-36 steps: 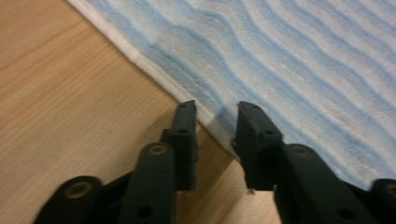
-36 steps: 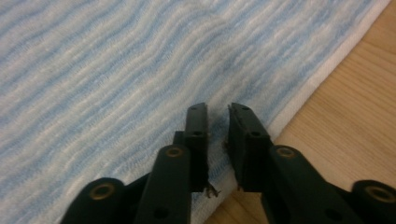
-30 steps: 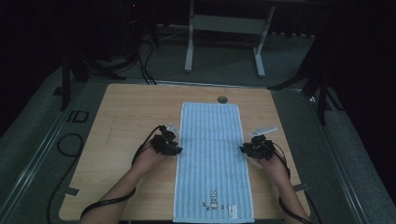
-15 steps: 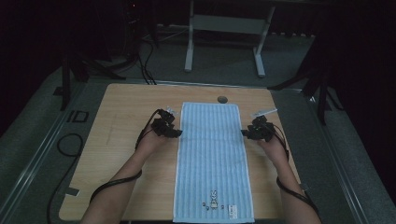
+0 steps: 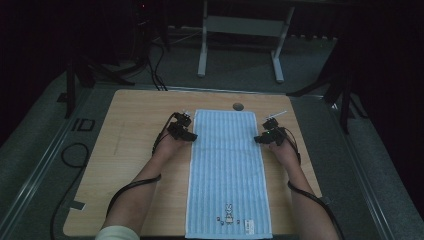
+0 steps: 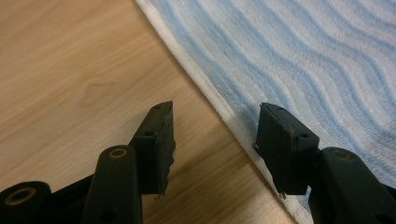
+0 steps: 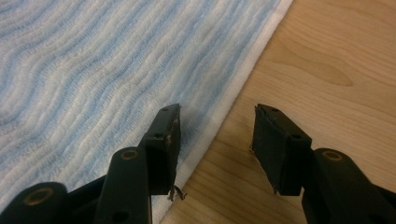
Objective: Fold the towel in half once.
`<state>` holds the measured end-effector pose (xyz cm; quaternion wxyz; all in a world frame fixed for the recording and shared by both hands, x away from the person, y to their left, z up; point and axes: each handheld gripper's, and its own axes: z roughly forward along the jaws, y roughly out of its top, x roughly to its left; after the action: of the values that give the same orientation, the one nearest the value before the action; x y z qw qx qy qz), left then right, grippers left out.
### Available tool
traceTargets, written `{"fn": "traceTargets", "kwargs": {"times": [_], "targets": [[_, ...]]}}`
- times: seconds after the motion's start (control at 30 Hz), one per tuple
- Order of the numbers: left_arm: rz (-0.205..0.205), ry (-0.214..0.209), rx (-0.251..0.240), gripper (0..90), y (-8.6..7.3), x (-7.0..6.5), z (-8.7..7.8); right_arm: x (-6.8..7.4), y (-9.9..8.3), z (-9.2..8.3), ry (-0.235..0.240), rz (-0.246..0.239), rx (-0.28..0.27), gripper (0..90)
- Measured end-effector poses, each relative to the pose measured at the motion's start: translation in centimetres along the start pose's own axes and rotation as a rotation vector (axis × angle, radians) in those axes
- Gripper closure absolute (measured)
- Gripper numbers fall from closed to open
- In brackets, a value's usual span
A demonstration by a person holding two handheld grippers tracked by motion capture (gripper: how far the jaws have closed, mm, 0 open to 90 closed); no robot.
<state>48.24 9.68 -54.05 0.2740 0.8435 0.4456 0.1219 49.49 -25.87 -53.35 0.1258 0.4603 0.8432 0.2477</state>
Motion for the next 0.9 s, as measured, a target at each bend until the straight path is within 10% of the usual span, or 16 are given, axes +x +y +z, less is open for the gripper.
{"fn": "traceTargets", "kwargs": {"times": [0.17,0.4,0.67,0.9], "targets": [[0.001,0.012,-0.014,47.7,0.1,-0.4,0.2,0.4,0.1,0.1,-0.005,-0.021,0.004,58.0],[0.017,-0.058,-0.009,77.9,0.4,-1.1,0.3,1.2,0.3,0.1,0.004,-0.056,0.012,86.9],[0.028,-0.108,-0.021,88.5,0.7,-1.5,-0.5,1.3,0.4,-0.7,0.002,-0.063,-0.004,88.4],[0.043,-0.127,-0.108,88.4,0.8,-1.3,-4.6,1.4,0.6,-3.9,0.016,-0.083,-0.072,88.5]]}}
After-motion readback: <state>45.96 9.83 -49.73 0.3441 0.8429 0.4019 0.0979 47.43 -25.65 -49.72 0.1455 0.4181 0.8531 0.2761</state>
